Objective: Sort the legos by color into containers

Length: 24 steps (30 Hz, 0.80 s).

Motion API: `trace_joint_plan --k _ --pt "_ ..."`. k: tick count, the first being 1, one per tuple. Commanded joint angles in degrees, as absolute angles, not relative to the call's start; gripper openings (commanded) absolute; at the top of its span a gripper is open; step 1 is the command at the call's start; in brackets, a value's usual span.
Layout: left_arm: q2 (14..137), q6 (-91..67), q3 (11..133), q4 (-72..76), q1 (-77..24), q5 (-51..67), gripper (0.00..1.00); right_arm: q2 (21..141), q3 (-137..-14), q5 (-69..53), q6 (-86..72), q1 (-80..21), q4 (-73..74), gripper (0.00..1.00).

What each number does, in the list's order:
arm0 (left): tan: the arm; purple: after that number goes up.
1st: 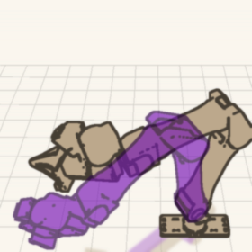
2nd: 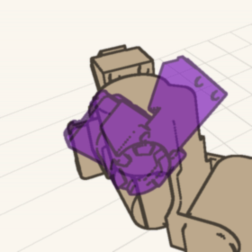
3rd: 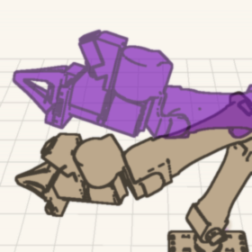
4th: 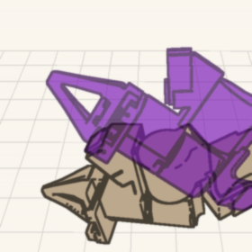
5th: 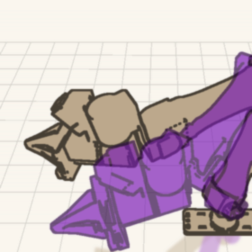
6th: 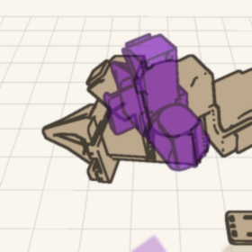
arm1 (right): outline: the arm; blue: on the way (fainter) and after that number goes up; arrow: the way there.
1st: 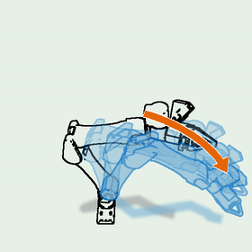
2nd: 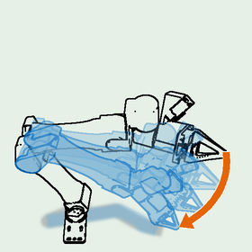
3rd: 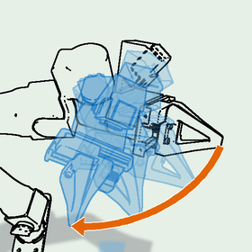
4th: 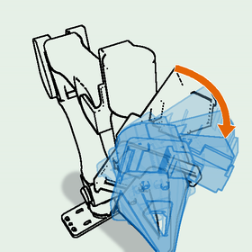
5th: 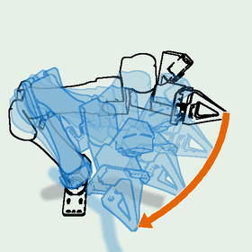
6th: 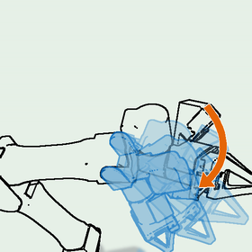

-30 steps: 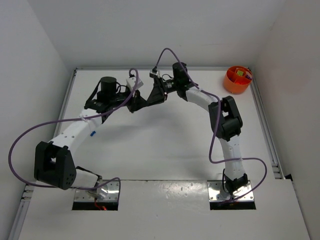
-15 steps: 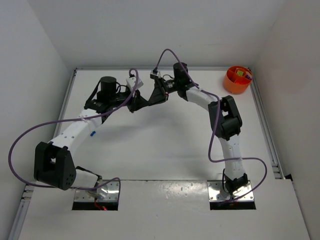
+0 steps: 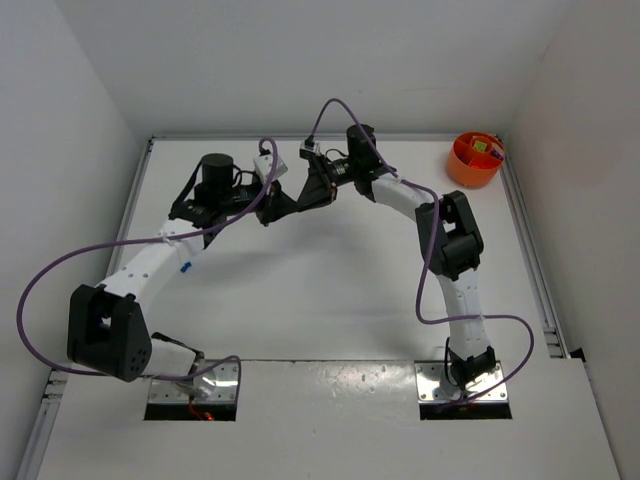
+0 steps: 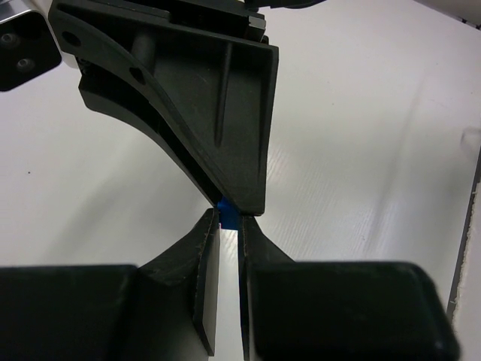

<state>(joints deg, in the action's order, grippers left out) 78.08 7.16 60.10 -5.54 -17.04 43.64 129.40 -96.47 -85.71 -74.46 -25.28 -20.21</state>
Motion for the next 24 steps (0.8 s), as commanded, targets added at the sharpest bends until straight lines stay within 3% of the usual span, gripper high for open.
trace_joint_plan --k 1,24 --pt "76.5 7.7 59.2 -2.3 -19.2 46.4 0.10 129.6 -99.3 -84.7 -75.6 -26.8 -22.7 0.28" --pt "75.4 11.2 58.2 -3.9 -21.0 43.9 0.09 129.0 -99.8 -84.7 -77.2 -26.8 -23.2 0.27"
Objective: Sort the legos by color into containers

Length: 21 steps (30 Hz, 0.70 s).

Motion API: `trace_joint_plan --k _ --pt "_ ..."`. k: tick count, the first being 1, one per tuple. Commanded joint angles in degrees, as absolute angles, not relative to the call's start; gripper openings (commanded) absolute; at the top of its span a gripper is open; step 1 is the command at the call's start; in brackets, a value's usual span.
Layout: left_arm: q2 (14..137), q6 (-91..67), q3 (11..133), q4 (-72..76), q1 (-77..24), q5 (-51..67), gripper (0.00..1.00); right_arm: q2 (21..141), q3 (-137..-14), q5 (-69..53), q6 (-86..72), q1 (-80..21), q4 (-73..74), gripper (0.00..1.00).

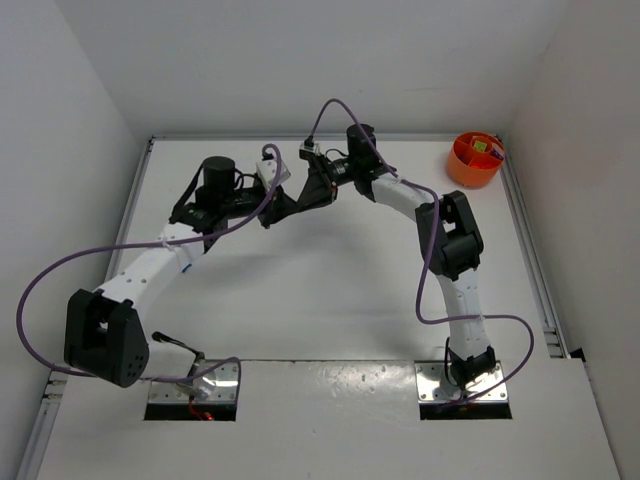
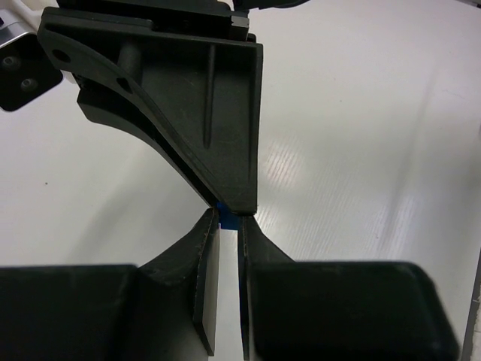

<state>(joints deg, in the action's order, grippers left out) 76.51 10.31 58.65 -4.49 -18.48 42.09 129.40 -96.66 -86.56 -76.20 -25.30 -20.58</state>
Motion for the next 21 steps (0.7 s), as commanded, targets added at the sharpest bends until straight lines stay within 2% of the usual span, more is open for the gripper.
trace_joint_plan --k 1,15,19,20,21 --pt "75.4 11.7 58.2 -3.9 -21.0 43.9 0.09 129.0 -99.8 -84.7 -77.2 -26.8 -23.2 0.27" --pt "75.4 17.3 58.7 -6.1 -23.9 41.9 0.09 129.0 -98.0 -85.3 -78.2 -27.3 -23.2 0.23" --pt "75.9 18.0 58.7 -6.1 -24.4 40.8 0.15 129.5 -98.0 -85.3 -78.7 -27.3 -23.7 0.13" --pt "75.9 18.0 59.3 -6.1 -24.4 40.8 0.24 129.6 -98.0 -85.3 -78.7 -27.3 -23.7 0.07" --pt "75.9 18.0 59.3 -6.1 -24.4 40.8 0.28 129.6 -98.0 -85.8 -78.7 -27.3 -23.7 0.03"
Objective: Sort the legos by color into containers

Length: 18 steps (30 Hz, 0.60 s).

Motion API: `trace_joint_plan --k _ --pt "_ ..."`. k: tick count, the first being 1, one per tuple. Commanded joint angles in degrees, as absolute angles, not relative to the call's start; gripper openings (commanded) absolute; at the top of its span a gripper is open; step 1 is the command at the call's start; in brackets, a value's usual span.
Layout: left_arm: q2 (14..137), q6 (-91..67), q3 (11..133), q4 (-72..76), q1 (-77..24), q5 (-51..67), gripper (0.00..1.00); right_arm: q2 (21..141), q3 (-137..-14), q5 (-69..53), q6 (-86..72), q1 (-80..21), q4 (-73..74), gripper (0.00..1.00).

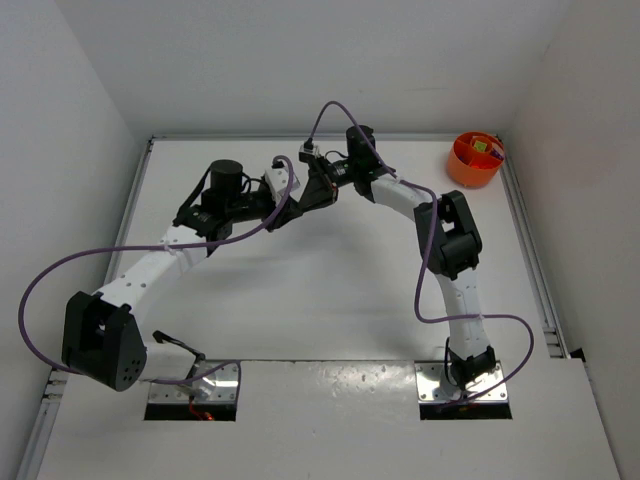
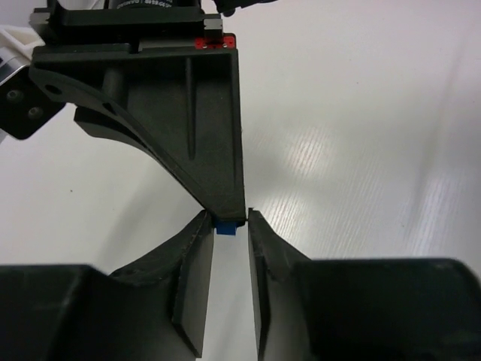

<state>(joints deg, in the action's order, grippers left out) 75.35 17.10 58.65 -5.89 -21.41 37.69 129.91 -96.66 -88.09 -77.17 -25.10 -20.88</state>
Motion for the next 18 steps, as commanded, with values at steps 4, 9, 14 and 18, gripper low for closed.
trace_joint_plan --k 4,9,14,18 --pt "75.9 18.5 59.3 -7.2 -24.4 40.3 0.43 129.6 -98.0 -85.8 -78.7 -27.3 -25.0 0.00" --pt "75.9 18.5 59.3 -9.2 -24.4 39.7 0.50 129.0 -96.9 -85.8 -78.2 -26.7 -25.6 0.00" --pt "72.8 17.9 57.2 -10.5 -22.2 38.3 0.52 127.8 -94.8 -86.3 -76.2 -24.6 -27.9 0.00" --pt "69.3 15.6 55.1 -10.5 -20.9 32.1 0.96 124.8 -92.6 -86.3 -72.7 -20.9 -26.5 0.00"
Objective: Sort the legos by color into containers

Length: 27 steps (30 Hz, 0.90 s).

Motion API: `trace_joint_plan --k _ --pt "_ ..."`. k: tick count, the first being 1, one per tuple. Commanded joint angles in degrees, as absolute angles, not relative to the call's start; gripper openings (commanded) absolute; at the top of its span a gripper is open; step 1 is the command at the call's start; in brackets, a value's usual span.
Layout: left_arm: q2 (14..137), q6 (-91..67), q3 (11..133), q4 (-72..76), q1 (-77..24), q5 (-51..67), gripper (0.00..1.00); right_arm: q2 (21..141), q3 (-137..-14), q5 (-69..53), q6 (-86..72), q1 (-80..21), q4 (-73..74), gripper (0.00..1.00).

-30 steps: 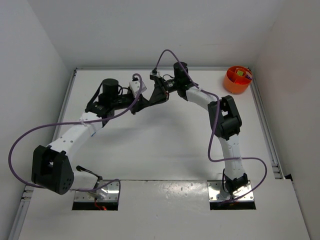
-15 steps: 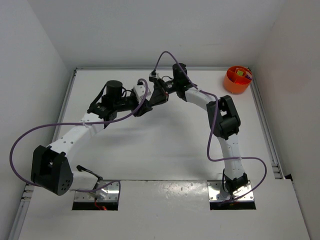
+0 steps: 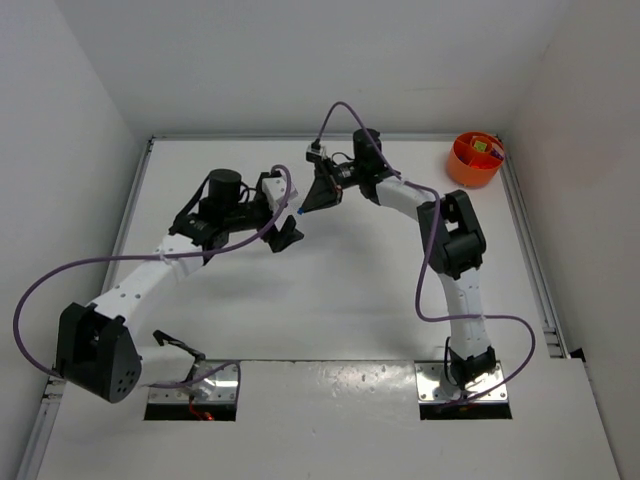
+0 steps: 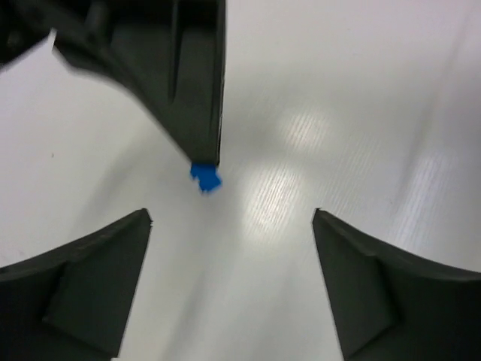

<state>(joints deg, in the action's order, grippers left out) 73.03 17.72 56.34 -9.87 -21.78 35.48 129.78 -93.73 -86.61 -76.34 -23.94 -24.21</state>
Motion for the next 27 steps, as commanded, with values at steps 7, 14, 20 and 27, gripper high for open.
trace_joint_plan --k 7,14,20,27 --pt "72.9 9.1 59.9 -16.8 -19.8 24.8 1.00 117.8 -90.7 -79.7 -57.4 -11.8 -9.1 0.00" --pt "79.1 5.7 65.9 -20.8 -18.1 27.6 1.00 111.2 -97.2 -58.8 -31.3 -5.8 24.3 0.00" --pt "81.3 5.1 67.7 -20.3 -18.1 27.6 1.00 110.3 -104.7 -37.1 -17.6 -0.3 36.5 0.00" --pt "82.4 1.3 68.8 -19.7 -18.1 22.2 1.00 114.6 -114.0 -19.2 -9.7 4.6 38.9 0.00"
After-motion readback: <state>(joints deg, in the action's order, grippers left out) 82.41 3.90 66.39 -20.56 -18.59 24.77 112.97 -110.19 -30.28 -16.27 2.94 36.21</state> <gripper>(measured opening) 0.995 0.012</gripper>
